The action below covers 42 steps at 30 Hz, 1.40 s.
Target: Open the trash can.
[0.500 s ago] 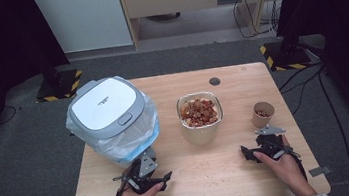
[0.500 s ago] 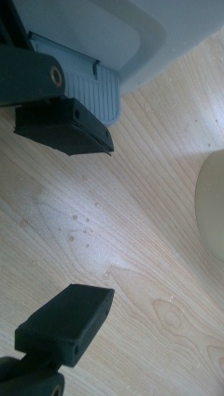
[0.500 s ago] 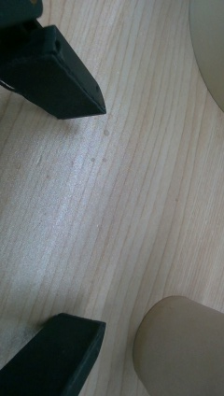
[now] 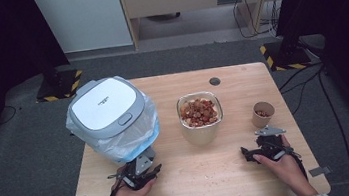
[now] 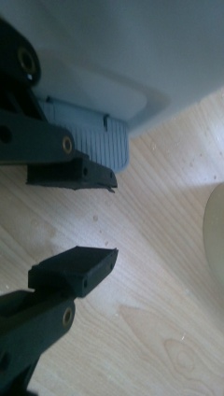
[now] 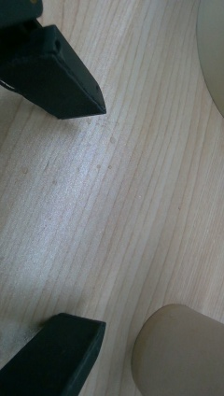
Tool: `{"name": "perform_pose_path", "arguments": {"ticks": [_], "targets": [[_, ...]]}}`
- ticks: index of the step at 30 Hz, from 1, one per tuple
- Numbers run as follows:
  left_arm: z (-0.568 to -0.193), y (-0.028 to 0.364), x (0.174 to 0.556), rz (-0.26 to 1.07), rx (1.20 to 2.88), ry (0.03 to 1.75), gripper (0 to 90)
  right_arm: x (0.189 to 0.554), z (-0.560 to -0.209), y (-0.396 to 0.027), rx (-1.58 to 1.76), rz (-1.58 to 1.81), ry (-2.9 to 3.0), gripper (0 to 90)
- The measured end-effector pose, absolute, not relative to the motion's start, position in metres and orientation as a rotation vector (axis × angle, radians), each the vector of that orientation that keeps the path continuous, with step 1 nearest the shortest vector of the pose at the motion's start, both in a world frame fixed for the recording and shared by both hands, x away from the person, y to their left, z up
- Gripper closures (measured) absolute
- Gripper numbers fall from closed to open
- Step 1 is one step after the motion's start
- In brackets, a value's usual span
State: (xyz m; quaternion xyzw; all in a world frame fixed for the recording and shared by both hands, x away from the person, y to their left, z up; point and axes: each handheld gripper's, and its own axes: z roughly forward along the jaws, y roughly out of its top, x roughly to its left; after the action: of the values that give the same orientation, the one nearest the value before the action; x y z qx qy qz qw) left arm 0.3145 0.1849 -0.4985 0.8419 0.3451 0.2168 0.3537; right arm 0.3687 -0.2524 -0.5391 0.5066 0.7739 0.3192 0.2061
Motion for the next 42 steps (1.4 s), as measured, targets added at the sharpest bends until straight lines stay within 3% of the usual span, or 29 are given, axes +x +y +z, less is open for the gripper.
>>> {"name": "perform_pose_path", "arguments": {"ticks": [7, 12, 15, 42], "targets": [[-0.500, 0.191, 0.319, 0.633, 2.165, 0.938, 76.3, 0.368, -0.539, -0.252, 1.405, 0.890, 2.157, 0.8], [-0.500, 0.196, 0.328, 0.693, 2.189, 0.933, 81.8, 0.368, -0.539, -0.252, 1.395, 0.892, 2.169, 0.8], [-0.504, 0.194, 0.327, 0.672, 2.155, 1.003, 82.7, 0.368, -0.539, -0.251, 1.392, 0.894, 2.170, 0.8], [-0.512, 0.192, 0.329, 0.741, 2.188, 1.008, 89.0, 0.367, -0.539, -0.250, 1.390, 0.899, 2.177, 0.8]]}}
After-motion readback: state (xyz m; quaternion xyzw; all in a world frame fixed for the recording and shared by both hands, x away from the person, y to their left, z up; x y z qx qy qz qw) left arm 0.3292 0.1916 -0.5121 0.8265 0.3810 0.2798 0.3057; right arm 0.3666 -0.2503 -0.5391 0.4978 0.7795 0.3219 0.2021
